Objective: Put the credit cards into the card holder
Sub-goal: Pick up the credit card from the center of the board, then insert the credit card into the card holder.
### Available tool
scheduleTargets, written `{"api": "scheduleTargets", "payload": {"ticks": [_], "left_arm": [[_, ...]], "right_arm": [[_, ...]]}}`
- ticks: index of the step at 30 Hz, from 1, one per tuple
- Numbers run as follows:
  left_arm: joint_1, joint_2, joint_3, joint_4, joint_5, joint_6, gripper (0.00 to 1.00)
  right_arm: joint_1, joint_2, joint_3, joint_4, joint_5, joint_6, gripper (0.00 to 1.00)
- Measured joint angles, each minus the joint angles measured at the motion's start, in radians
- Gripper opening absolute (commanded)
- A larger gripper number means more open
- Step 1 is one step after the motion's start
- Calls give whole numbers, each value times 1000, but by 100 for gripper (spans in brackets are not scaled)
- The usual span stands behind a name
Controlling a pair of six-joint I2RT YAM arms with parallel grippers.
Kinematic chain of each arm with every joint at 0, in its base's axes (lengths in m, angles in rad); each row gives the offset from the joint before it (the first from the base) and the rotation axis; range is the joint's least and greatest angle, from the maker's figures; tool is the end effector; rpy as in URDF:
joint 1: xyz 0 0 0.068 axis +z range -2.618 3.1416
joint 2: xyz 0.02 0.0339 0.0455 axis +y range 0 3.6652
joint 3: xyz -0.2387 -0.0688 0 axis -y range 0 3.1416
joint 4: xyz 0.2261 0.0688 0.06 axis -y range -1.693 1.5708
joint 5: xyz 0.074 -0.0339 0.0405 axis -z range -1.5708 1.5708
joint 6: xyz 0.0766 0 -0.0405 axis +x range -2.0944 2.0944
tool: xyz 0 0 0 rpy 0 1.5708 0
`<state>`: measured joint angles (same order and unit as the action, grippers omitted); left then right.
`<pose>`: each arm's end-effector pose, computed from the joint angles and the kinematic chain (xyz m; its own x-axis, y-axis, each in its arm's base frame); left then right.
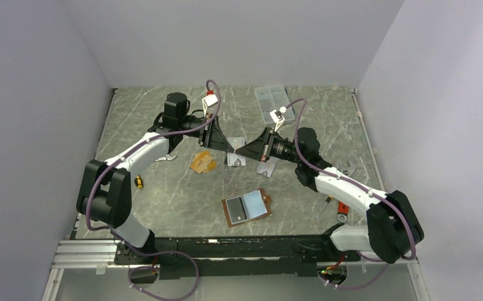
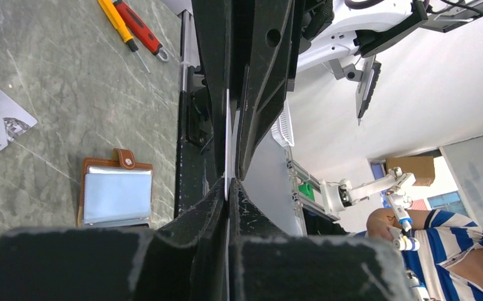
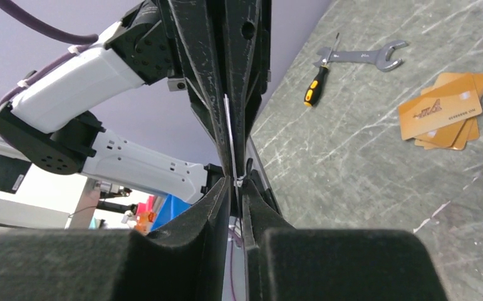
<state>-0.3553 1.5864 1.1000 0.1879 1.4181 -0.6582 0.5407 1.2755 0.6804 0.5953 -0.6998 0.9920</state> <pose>0.2863 -0.1870 0.2743 -0.7922 0.1947 -0.5783 0.5738 -0.0846 -0.8146 0.2352 0.1988 0.2648 -0.7918 0.2716 -0.5471 -0.5176 0.1773 0.8371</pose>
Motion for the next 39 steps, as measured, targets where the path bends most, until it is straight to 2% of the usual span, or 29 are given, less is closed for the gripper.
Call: {"api": "scheduleTargets", "payload": {"ticks": [4,6,8,11,16,18,22,25,29,33,39], "left_arm": [[-2,0,24,-68,0,52,8],[-2,0,42,-107,0,85,11],[-3,0,51,-137,-1,113,16],[-4,0,64,-196,-3,159,30],[-4,0,98,-338,-9,278,44],[-5,0,115,-421,-19,357,46],[-39,10,196,-687,-121,642,44],[-145,11,177,-797,-291,837,43],[-337,15,56,-835,-528,987,44],[-500,31,-6,-852,-687,1068,44],[-634,47,-26,-817,-850,1128,44]], "right_arm": [[0,0,0,41,0,29,0],[0,0,-1,42,3,38,0],[0,-3,-1,40,7,37,0],[0,-31,-3,-4,23,23,0],[-48,-130,-29,-131,65,-26,0],[-87,-170,-45,-197,76,-51,0],[-127,-225,-58,-371,128,-124,0],[-112,-255,-106,-461,173,-169,0],[-71,-268,-205,-569,240,-198,0],[-23,-270,-270,-662,312,-209,0],[21,-275,-303,-686,391,-216,0]]}}
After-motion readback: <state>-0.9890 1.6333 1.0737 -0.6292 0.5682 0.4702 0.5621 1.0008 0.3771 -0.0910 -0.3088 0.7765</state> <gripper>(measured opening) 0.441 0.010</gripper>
